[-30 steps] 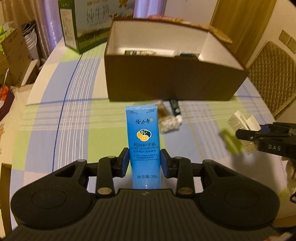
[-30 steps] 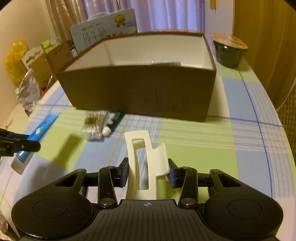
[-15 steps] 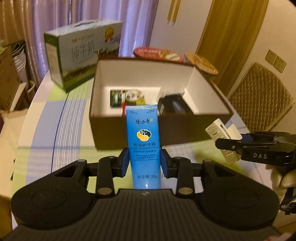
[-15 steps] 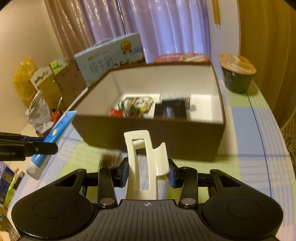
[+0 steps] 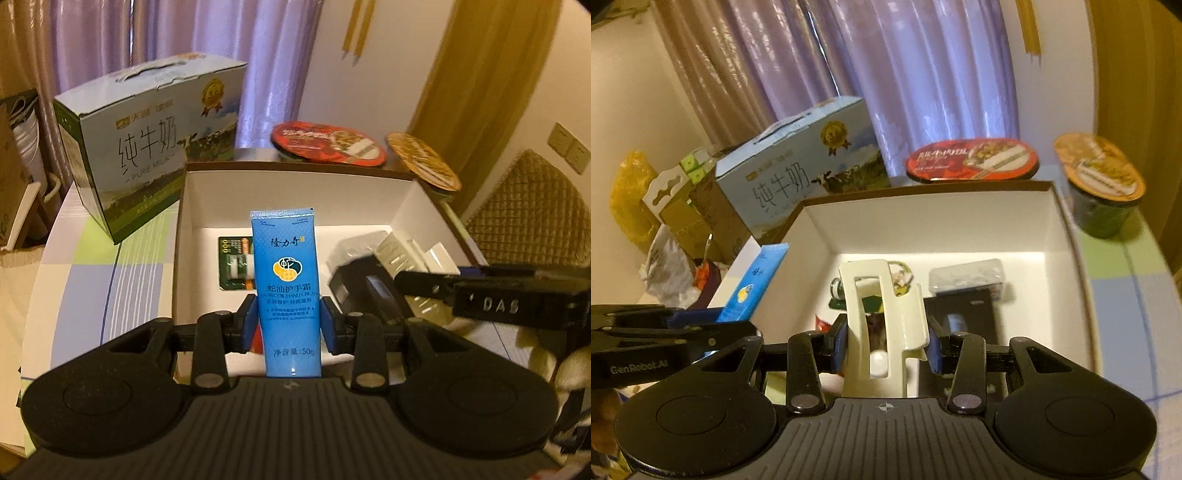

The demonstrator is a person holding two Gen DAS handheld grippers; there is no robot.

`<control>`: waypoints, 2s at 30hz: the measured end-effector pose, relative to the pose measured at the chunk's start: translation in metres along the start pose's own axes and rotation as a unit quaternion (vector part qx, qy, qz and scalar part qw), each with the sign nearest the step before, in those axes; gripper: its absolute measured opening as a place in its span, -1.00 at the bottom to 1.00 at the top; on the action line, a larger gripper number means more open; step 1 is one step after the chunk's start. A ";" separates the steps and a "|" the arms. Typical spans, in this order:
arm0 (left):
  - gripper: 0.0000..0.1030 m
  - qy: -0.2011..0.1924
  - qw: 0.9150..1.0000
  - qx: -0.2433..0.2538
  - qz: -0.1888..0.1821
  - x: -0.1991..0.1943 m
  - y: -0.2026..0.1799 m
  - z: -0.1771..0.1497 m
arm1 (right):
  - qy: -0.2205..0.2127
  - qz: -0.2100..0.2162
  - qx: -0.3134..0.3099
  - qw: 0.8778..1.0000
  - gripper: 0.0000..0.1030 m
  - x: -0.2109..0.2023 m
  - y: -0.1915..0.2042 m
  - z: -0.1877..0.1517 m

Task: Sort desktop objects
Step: 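Carry the cream tube and claw clip into the open box with both tools, then open both tools to drop the cream tube and claw clip in the box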

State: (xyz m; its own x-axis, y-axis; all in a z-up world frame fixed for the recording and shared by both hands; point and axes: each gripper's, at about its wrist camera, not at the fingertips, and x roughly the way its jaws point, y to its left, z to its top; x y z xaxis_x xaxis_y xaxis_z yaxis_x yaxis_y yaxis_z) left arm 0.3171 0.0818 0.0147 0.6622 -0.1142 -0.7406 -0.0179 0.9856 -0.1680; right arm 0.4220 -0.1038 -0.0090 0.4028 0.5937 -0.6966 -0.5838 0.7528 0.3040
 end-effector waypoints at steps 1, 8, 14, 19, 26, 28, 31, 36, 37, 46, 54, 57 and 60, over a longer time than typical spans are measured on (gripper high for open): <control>-0.42 0.004 1.000 -0.003 0.002 0.006 0.003 0.004 | 0.006 -0.002 0.001 1.000 -0.24 0.008 0.000 0.003; -0.42 0.048 0.998 -0.012 0.026 0.061 0.022 0.018 | 0.054 -0.024 0.016 0.998 -0.24 0.055 -0.010 0.010; -0.42 0.077 0.996 -0.006 0.045 0.093 0.027 0.022 | 0.074 -0.035 0.017 0.997 -0.24 0.076 -0.022 0.018; -0.41 0.083 0.995 0.013 0.059 0.103 0.025 0.026 | 0.079 -0.034 0.014 0.996 -0.24 0.082 -0.024 0.022; -0.41 0.086 0.993 0.044 0.074 0.109 0.020 0.027 | 0.081 -0.033 0.007 0.996 -0.24 0.086 -0.023 0.026; -0.41 0.088 0.992 0.048 0.077 0.110 0.018 0.028 | 0.082 -0.033 0.008 0.996 -0.24 0.088 -0.023 0.026; -0.40 0.092 0.991 0.054 0.080 0.111 0.017 0.028 | 0.084 -0.034 0.007 0.996 -0.24 0.089 -0.023 0.025; -0.40 0.093 0.991 0.058 0.077 0.112 0.017 0.028 | 0.084 -0.032 0.008 0.996 -0.24 0.090 -0.023 0.025; -0.38 0.092 0.991 0.056 0.074 0.111 0.017 0.029 | 0.083 -0.032 0.009 0.996 -0.24 0.089 -0.023 0.025; -0.27 0.075 0.993 0.060 0.070 0.103 0.017 0.036 | 0.079 -0.027 0.002 0.996 -0.24 0.090 -0.021 0.027; -0.10 0.071 0.993 0.058 0.075 0.098 0.016 0.032 | 0.045 -0.027 -0.039 0.998 0.24 0.084 -0.014 0.026; -0.06 0.066 0.993 0.058 0.080 0.092 0.015 0.032 | 0.031 -0.030 -0.047 0.998 0.40 0.076 -0.013 0.025; 0.12 0.060 0.993 0.058 0.085 0.085 0.015 0.030 | 0.020 -0.031 -0.044 0.998 0.59 0.063 -0.015 0.023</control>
State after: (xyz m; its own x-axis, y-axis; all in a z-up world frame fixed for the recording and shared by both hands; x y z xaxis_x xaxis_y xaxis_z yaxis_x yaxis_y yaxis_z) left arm 0.3958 0.0903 -0.0311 0.5635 0.0485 -0.8247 -0.0312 0.9988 0.0374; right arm 0.4723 -0.0706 -0.0427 0.4131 0.5334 -0.7382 -0.6191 0.7589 0.2019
